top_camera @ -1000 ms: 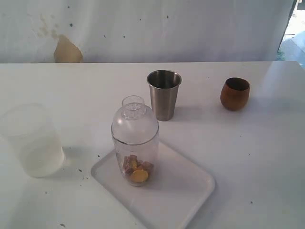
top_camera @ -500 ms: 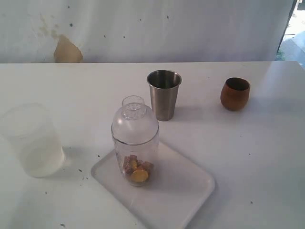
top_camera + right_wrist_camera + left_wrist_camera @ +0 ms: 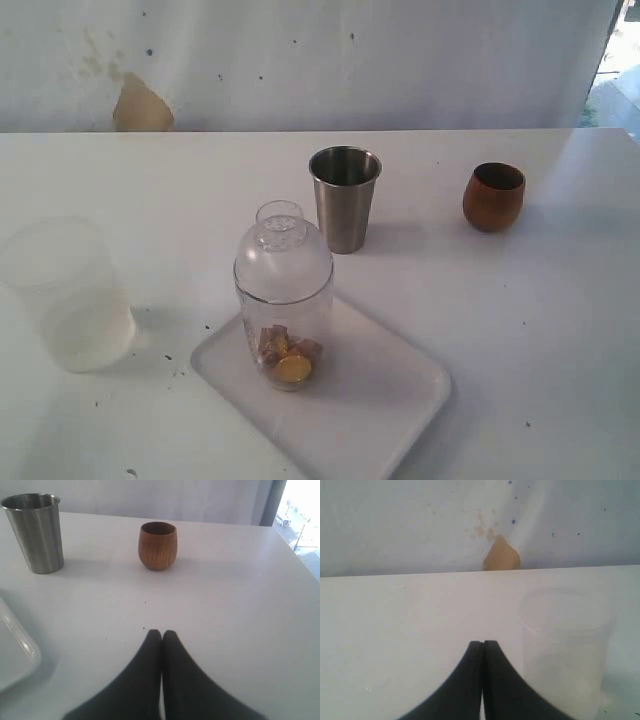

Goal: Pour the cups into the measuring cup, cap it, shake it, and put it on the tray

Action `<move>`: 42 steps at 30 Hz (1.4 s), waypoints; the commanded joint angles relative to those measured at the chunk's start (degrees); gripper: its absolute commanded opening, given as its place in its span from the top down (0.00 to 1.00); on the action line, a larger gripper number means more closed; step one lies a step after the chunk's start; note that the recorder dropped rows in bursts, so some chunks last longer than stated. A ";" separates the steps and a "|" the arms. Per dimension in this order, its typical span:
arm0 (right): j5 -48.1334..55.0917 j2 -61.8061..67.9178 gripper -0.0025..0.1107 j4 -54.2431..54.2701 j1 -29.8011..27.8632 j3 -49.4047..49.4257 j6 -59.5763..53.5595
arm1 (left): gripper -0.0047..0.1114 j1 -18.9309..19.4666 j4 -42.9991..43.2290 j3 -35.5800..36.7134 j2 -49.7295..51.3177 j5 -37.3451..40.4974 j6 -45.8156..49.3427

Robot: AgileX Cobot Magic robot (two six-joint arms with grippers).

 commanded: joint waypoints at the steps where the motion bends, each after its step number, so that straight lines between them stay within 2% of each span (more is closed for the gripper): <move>1: 0.51 -0.23 0.98 -0.57 -0.44 0.30 -0.48 | 0.96 0.05 -0.08 0.29 -0.22 -0.70 -0.42; 42: 0.51 -0.23 0.98 -0.45 -0.44 0.30 -1.68 | 0.96 0.05 -0.08 0.29 -0.22 -0.70 -0.42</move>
